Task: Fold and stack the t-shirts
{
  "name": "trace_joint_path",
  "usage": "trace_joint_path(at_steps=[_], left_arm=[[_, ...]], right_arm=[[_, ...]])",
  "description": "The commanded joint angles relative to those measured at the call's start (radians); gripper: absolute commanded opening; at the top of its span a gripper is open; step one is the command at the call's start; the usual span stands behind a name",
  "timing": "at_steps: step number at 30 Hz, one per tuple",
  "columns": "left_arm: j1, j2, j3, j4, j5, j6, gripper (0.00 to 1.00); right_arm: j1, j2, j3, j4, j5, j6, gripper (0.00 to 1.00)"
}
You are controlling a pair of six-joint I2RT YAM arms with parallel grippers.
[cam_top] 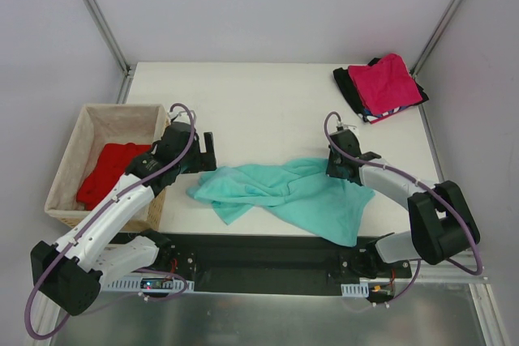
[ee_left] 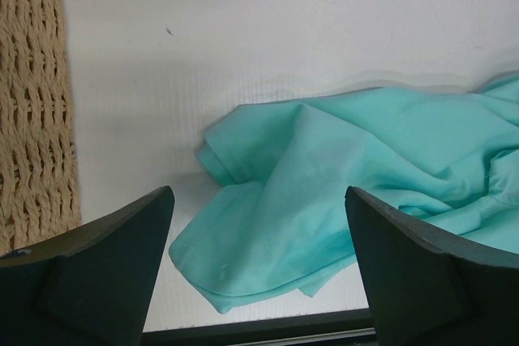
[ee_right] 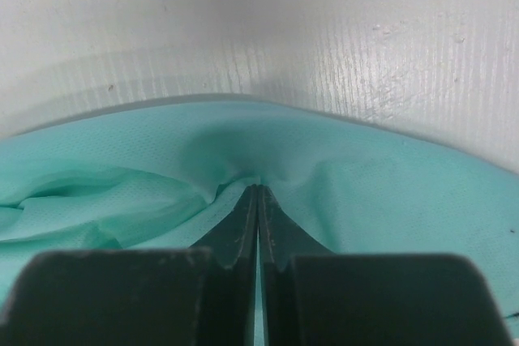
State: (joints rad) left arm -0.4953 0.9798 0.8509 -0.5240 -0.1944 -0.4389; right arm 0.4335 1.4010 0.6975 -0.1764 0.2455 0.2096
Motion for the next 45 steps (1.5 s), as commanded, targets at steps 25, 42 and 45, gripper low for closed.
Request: trace_joint_path(at_steps=[25,42,45], left_arm=[[0.034,-0.161,-0.139,-0.284,-0.030,-0.360,0.61],[0.034,-0.132,-0.246,-0.208,-0.005,-0.419,0.52],[0.035,-0.113,-0.260,-0.183,-0.011,-0.419,0.43]], right_arm=[[0.025,-0.082,-0.023,-0.009,0.006,0.016,0.01],[0.027,-0.129,-0.013,-0.048,0.029,-0.006,0.01],[0.025,-0.137,-0.013,-0.054,0.031,-0.007,0.01]])
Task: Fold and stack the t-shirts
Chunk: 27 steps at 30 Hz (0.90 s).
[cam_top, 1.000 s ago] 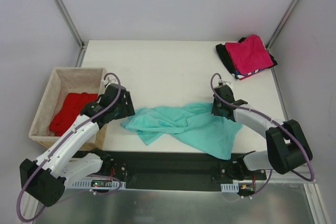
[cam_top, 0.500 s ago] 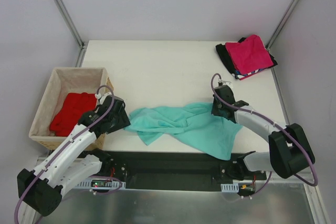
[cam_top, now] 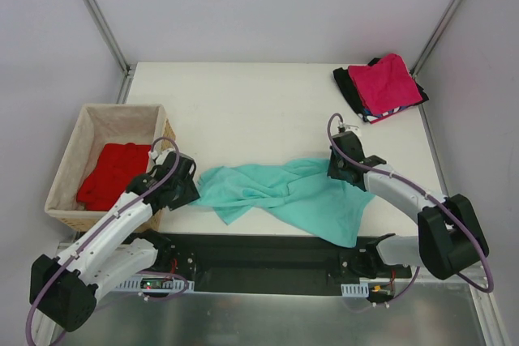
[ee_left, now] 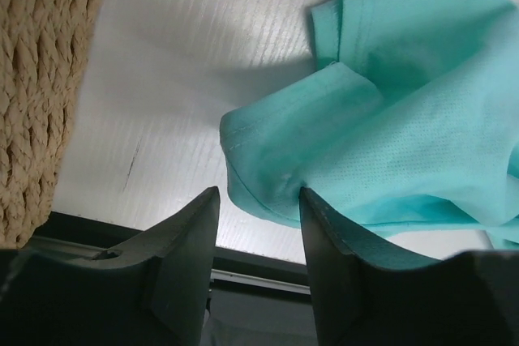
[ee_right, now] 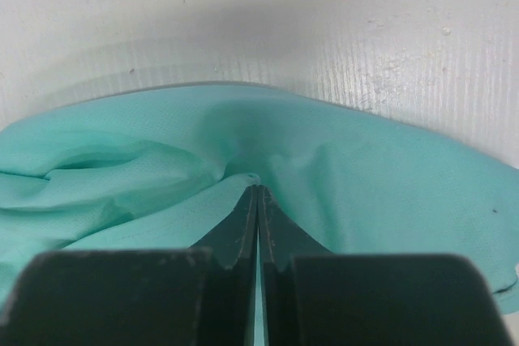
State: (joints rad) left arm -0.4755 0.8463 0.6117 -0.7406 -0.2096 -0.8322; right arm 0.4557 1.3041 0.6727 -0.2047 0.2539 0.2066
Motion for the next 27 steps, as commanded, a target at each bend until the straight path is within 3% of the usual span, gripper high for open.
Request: trace_joint_path(at_steps=[1,3,7,10,19,20,21,25,27], left_arm=[[0.014,0.026,-0.024,0.038,0.004,-0.025,0.41],[0.014,0.037,-0.029,0.055,0.003,-0.025,0.37],[0.014,0.062,-0.030,0.075,-0.013,-0.022,0.09],[0.014,0.073,-0.027,0.087,-0.019,-0.018,0.00],[0.014,0.079,-0.020,0.096,-0.027,-0.007,0.00],[0.014,0.071,-0.018,0.095,-0.025,-0.001,0.04],[0.014,0.063,-0.018,0.095,-0.021,0.001,0.29],[0.014,0.008,-0.021,0.093,-0.036,0.004,0.75],[0.014,-0.009,-0.020,0.084,-0.042,0.010,0.78]], right_arm=[[0.003,-0.043,0.013,-0.025,0.022,-0.004,0.01],[0.003,-0.046,0.011,-0.028,0.025,-0.006,0.01],[0.003,-0.046,0.007,-0.029,0.031,-0.006,0.01],[0.003,-0.046,0.002,-0.025,0.031,-0.006,0.01],[0.005,-0.043,0.002,-0.025,0.027,-0.007,0.01],[0.003,-0.043,0.002,-0.024,0.025,-0.006,0.01],[0.003,-0.042,0.001,-0.022,0.025,-0.006,0.01],[0.003,-0.037,0.002,-0.021,0.021,-0.006,0.01],[0.003,-0.035,0.004,-0.018,0.019,-0.007,0.01]])
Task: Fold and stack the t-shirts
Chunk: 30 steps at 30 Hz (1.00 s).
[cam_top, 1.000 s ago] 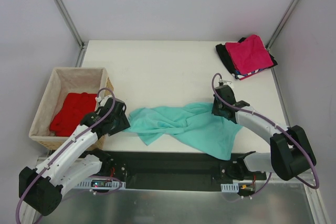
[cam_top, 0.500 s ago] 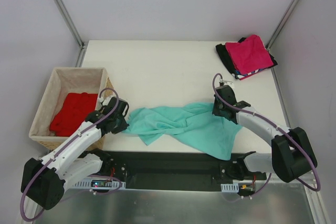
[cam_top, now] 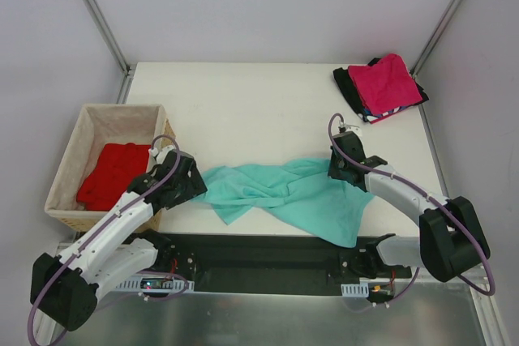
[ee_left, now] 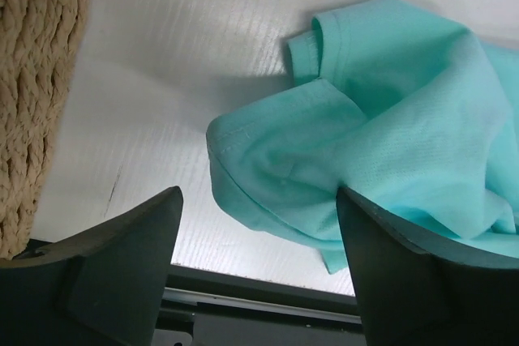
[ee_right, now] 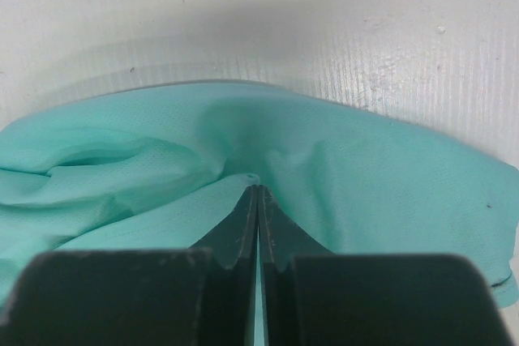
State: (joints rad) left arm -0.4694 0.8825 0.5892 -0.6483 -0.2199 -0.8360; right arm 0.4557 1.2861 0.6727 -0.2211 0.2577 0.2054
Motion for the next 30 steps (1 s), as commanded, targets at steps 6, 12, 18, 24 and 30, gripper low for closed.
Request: trace_joint_path(at_steps=[6,12,18,24,30], left_arm=[[0.008,-0.030,-0.011,-0.017,-0.041,0.002,0.75],[0.008,0.004,-0.034,-0.008,-0.061,-0.012,0.65],[0.008,0.009,-0.063,-0.001,-0.065,-0.032,0.64],[0.008,0.010,-0.081,0.015,-0.079,-0.041,0.56],[0.008,0.053,-0.094,0.045,-0.076,-0.048,0.40]], right_arm=[[0.006,-0.018,0.004,0.000,0.015,-0.003,0.01],[0.008,-0.027,-0.002,-0.007,0.021,-0.004,0.01],[0.009,-0.025,-0.002,-0.006,0.023,-0.003,0.01],[0.011,-0.024,-0.001,-0.007,0.021,-0.001,0.01],[0.011,-0.036,0.001,-0.015,0.028,-0.008,0.01]])
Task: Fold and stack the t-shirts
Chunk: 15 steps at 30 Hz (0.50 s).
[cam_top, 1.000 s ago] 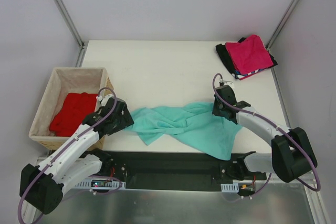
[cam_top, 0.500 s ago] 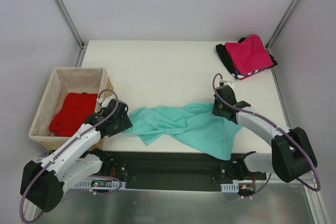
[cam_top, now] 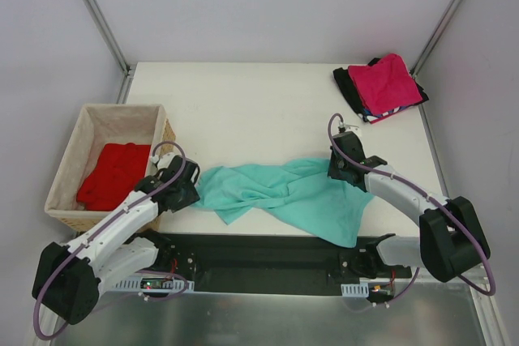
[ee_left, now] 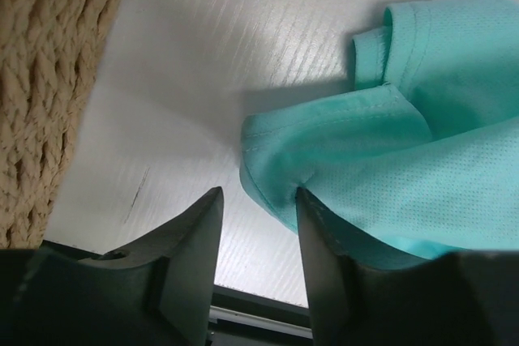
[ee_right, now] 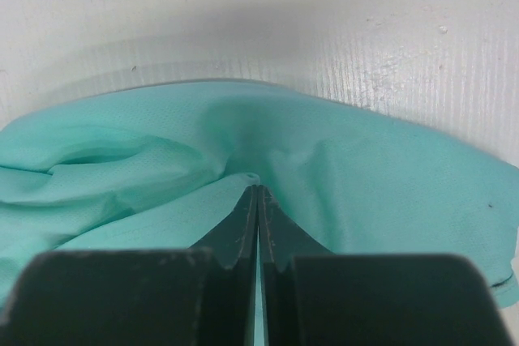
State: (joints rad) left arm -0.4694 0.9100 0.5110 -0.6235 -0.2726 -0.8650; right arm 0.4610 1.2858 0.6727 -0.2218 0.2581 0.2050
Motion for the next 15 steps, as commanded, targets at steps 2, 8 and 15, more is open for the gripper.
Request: trace_joint_path(at_steps=[2,8,15], left_arm=[[0.008,0.036,-0.019,0.037,-0.019,-0.017,0.37],[0.009,0.073,-0.032,0.079,-0.016,-0.019,0.35],[0.008,0.139,-0.043,0.125,-0.008,-0.016,0.35]], right_arm=[[0.005,-0.037,-0.001,-0.017,0.029,-0.009,0.01],[0.005,-0.043,0.001,-0.022,0.032,-0.015,0.01],[0.005,-0.057,0.002,-0.030,0.036,-0.018,0.01]])
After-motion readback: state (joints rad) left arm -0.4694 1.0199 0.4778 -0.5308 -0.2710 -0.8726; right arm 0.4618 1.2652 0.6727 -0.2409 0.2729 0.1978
